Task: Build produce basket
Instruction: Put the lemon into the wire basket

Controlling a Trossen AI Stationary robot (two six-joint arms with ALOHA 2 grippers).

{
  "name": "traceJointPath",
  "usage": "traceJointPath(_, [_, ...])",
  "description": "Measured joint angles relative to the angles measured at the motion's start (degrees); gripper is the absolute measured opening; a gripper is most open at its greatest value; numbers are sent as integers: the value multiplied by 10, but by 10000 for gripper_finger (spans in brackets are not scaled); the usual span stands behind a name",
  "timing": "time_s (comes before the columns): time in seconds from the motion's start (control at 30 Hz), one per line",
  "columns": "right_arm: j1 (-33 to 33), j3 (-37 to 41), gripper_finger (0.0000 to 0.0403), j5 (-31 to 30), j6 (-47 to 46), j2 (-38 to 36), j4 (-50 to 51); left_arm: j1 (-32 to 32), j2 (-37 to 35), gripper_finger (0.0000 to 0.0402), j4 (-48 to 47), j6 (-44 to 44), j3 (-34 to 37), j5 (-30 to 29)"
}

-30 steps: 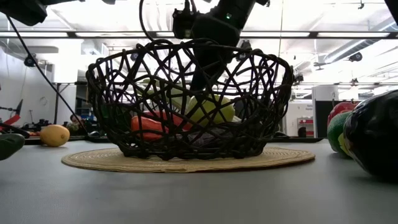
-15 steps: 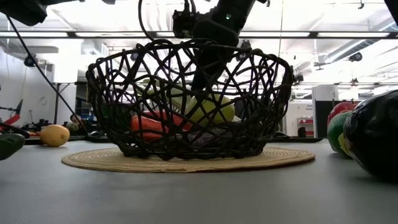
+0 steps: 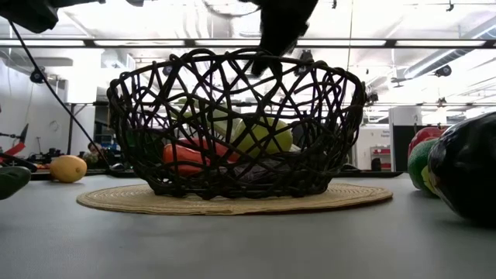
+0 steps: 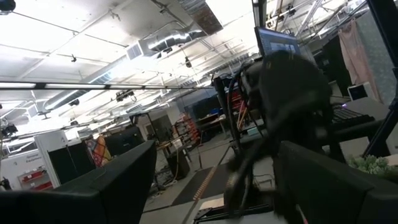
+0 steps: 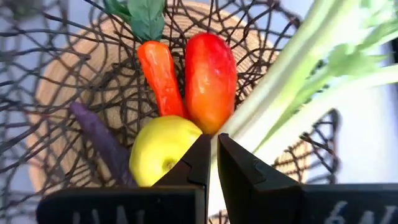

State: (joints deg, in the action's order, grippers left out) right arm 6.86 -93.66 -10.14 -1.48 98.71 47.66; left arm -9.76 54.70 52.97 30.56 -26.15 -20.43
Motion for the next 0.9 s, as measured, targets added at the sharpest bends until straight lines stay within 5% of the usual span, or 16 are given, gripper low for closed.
traceJointPath(0.47, [111,153,17,-94,-52,-153,-44,0,26,321,-1,-43,18,0])
traceJointPath(0.9, [132,415,17,-94,-4,-316,-338,-1,49,320,-45,-241,-20,-16])
